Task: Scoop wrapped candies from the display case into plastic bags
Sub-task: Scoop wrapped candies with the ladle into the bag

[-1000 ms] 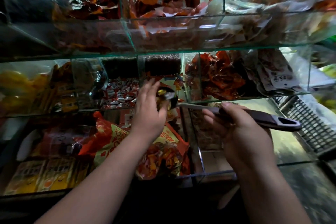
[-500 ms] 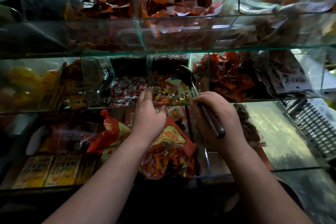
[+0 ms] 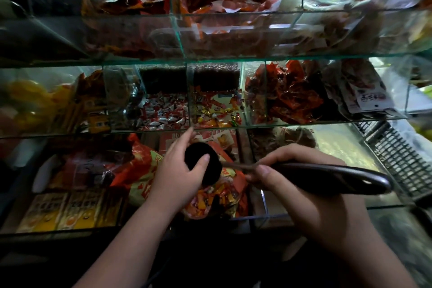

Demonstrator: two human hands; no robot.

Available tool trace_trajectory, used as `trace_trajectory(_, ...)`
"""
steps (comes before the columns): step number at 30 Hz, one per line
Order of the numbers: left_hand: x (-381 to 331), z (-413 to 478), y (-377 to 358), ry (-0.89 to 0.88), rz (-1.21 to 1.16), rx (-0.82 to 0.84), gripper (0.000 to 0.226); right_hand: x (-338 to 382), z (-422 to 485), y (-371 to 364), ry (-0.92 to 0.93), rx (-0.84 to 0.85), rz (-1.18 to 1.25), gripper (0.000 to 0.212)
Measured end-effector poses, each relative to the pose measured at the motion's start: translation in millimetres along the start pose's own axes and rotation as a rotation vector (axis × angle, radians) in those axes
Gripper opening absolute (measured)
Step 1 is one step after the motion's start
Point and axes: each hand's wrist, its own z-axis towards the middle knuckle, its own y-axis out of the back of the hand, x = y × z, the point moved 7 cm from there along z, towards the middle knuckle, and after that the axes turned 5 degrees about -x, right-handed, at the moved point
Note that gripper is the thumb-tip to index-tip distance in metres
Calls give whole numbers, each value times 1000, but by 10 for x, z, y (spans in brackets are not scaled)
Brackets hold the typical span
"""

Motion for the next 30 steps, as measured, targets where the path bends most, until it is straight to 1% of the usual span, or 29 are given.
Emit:
trace_trajectory(1, 58, -74, 75, -6, 34, -28, 57, 82, 20, 80, 19, -20, 140, 10)
trace_trajectory(2, 124, -136, 154, -2, 65, -68, 50, 129, 22, 117, -6, -61, 167, 7)
trace_trajectory(3, 196, -193, 217, 20, 94, -99, 45, 131, 13, 76, -38, -24, 185, 7)
trace_trajectory(4, 266, -249, 252, 53, 129, -106, 44, 149, 4, -24, -64, 53, 226, 7)
trace_trajectory(5, 331, -302, 257, 92, 168, -90, 47, 135, 76, -188, -99, 106, 205, 7)
trace_trajectory(7, 468, -407, 202, 181, 205, -25, 55, 73, 171, -521, -98, 172, 65, 8)
trace_trajectory(8, 518, -454, 164, 214, 177, 6, 60, 7, 188, -694, -125, 206, 36, 10)
trace_trajectory(10, 540, -542, 91, 222, 93, 50, 69, -107, 183, -973, -241, 258, 50, 14)
trace_trajectory(12, 509, -602, 35, 182, 77, 75, 74, -227, 175, -1161, -366, 238, 114, 12)
trace_trajectory(15, 515, -645, -32, 156, 88, 75, 74, -409, 184, -1233, -489, 134, 175, 12)
trace_trajectory(17, 546, -654, -38, 163, 88, 50, 68, -487, 183, -1207, -529, 107, 242, 14)
trace_trajectory(20, 572, -649, -3, 180, 76, 0, 57, -532, 146, -1266, -564, 138, 237, 14)
trace_trajectory(22, 575, -653, 43, 193, 64, -37, 51, -550, 116, -1342, -620, 119, 277, 22)
trace_trajectory(24, 580, -657, 95, 209, 58, -66, 52, -600, 65, -1387, -738, 52, 459, 29)
trace_trajectory(26, 584, -662, 135, 232, 50, -67, 56, -674, 0, -1355, -870, -55, 658, 33)
trace_trajectory(28, 598, -654, 151, 251, 38, -53, 59, -761, -64, -1258, -919, -143, 718, 35)
trace_trajectory(30, 598, -635, 163, 248, 33, -54, 60, -768, -72, -1131, -893, -169, 713, 27)
